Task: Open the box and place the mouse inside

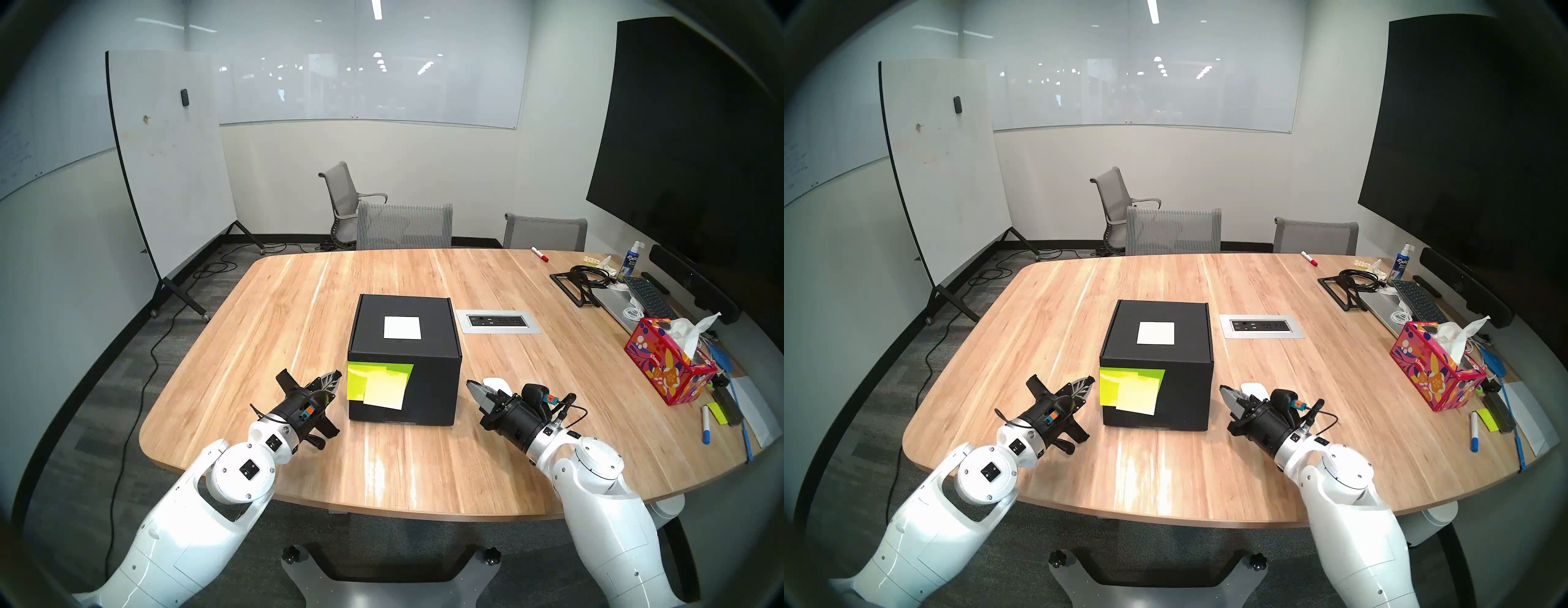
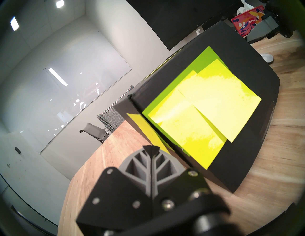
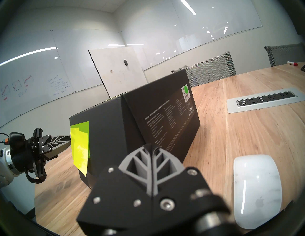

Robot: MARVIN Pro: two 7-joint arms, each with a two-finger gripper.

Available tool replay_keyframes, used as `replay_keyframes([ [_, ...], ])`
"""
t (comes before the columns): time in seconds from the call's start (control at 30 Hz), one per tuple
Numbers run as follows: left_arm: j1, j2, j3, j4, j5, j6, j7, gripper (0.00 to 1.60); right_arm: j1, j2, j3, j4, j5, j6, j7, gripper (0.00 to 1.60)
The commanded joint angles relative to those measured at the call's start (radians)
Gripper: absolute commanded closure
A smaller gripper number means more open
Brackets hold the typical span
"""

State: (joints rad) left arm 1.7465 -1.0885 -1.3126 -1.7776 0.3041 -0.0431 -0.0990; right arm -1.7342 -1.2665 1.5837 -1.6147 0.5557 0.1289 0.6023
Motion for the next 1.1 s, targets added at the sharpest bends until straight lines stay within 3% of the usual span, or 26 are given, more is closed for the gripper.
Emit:
replay_keyframes([
  [0.0, -0.005, 0.001, -0.001, -0.017, 0.003, -0.005, 0.002, 1.6, 0.011, 0.002, -0.001, -0.015, -0.001, 0.002, 0.0, 1.6],
  [1.07, -0.005, 0.001, -0.001, -0.017, 0.003, -0.005, 0.002, 1.6, 0.011, 0.001, 0.0, -0.015, -0.002, 0.002, 0.001, 1.6],
])
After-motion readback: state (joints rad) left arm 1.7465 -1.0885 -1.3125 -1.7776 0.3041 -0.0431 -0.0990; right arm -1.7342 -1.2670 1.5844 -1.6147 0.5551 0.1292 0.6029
